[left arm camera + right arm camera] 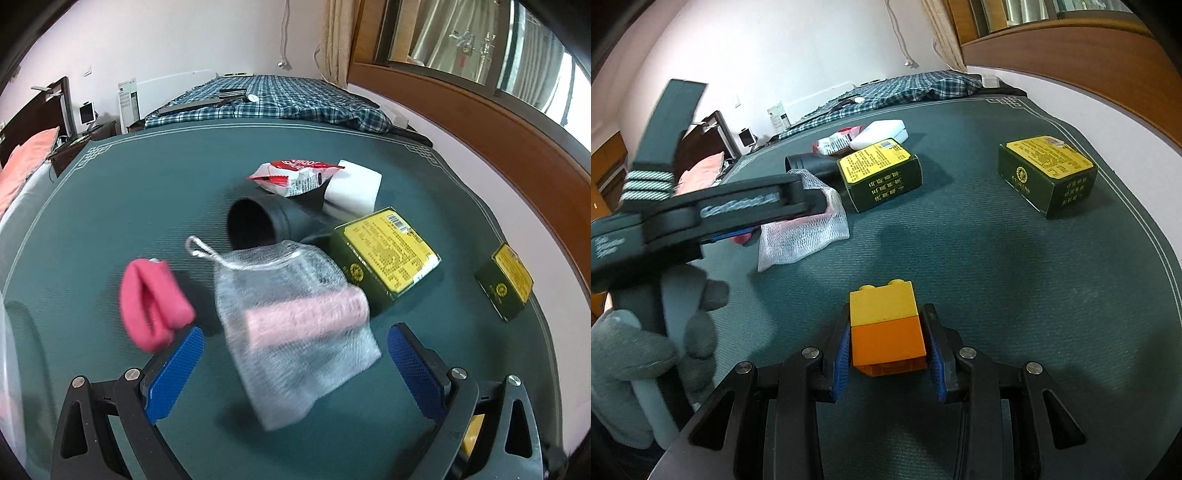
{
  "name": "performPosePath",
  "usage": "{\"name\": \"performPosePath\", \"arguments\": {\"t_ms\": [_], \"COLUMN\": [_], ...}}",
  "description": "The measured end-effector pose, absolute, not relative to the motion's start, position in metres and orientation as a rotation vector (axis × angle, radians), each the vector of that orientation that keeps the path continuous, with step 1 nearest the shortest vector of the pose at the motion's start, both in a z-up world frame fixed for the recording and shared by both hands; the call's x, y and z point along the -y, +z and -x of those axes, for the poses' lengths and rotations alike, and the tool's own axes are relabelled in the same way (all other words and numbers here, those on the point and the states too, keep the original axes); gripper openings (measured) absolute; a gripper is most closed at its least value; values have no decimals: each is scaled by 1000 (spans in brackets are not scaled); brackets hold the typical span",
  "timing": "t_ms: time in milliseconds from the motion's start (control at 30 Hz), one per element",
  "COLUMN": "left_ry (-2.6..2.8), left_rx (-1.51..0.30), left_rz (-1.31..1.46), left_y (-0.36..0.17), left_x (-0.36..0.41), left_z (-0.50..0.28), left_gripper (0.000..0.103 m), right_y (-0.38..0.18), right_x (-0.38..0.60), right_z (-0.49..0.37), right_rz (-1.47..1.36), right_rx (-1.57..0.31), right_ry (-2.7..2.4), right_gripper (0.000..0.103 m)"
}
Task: Organize objects
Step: 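Grasp the mesh bag with pink roller using the left gripper, then carry the mesh bag and block toward the clear bowl with both grippers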
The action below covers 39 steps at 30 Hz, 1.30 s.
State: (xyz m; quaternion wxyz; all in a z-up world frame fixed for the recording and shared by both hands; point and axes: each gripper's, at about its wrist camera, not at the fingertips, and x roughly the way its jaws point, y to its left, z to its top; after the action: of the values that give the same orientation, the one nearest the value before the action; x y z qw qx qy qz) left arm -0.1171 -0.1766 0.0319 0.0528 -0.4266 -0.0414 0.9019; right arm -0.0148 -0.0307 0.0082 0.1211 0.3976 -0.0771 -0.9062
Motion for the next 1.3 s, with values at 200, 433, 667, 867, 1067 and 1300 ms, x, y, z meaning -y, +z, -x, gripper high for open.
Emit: {"name": "performPosePath", "arguments": {"t_ms": [200, 433, 667, 867, 1067, 1300], "left_ry": [2780, 2804, 2806, 2835, 2864, 2909], "left_rx": [125, 94, 56, 11, -26, -41], "left_rz": [1327, 1336, 1314, 1264, 1193, 1128], "left_y": [25, 18, 21, 28, 39, 51], "left_x": [170, 170, 168, 167, 166, 175], "left_z": [130, 134, 130, 114, 94, 63], "left_gripper": [102, 97, 79, 78, 78, 78], "right_y": [8, 8, 9, 9, 9, 9], "right_x": [30, 29, 31, 32, 33, 34], "right_z": [15, 15, 15, 16, 16, 15], "right_rz": [-1158, -1156, -1154, -1153, -1151, -1148], "right_rx": [235, 240, 230, 217, 208, 191], "right_ry": [-2645, -2645, -2651, -2658, -2663, -2672], "right_gripper": [37, 37, 37, 37, 37, 37]}}
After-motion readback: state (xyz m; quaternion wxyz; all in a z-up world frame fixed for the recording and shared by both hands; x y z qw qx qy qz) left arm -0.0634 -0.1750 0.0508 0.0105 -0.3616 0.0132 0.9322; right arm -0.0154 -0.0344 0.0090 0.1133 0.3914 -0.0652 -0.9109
